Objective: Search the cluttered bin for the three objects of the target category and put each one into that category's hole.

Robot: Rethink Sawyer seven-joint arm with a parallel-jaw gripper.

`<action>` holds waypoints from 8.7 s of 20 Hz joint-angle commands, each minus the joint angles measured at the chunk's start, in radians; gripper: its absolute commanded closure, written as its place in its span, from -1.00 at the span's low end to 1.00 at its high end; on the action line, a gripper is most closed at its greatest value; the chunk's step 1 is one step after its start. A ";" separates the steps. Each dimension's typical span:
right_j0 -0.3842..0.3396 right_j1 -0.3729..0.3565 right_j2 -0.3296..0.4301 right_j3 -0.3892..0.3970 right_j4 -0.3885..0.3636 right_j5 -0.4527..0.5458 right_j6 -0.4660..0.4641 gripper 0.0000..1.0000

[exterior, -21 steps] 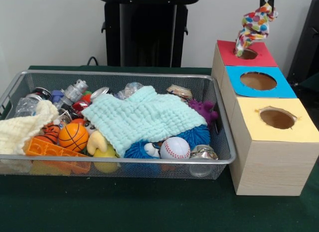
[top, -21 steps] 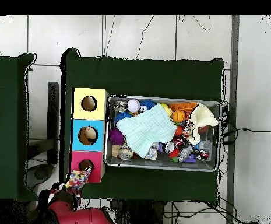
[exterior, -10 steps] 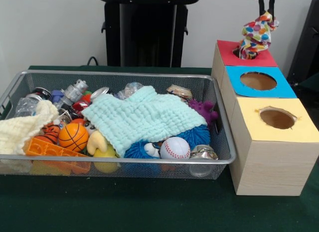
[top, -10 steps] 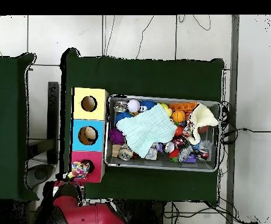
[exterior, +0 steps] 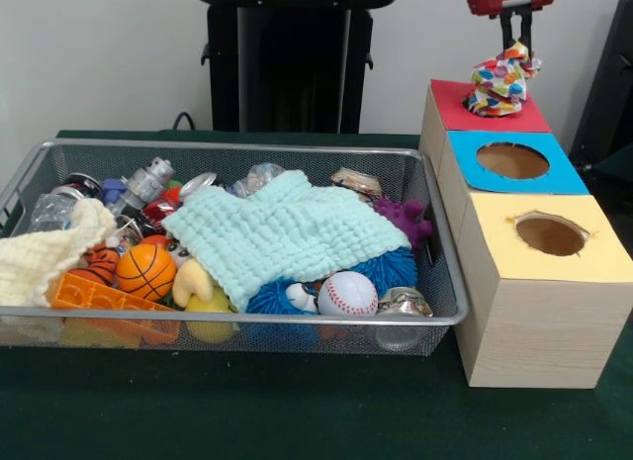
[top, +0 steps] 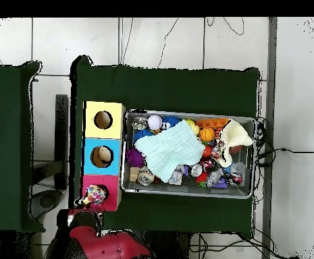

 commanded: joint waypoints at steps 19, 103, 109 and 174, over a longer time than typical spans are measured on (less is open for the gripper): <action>0.085 0.080 -0.207 -0.138 -0.056 -0.131 0.098 1.00; 0.141 0.351 0.000 -0.217 0.450 0.100 0.275 -1.00; 0.145 0.355 0.013 -0.214 0.462 0.100 0.273 -1.00; 0.213 0.251 -0.320 -0.341 0.382 0.466 0.094 -1.00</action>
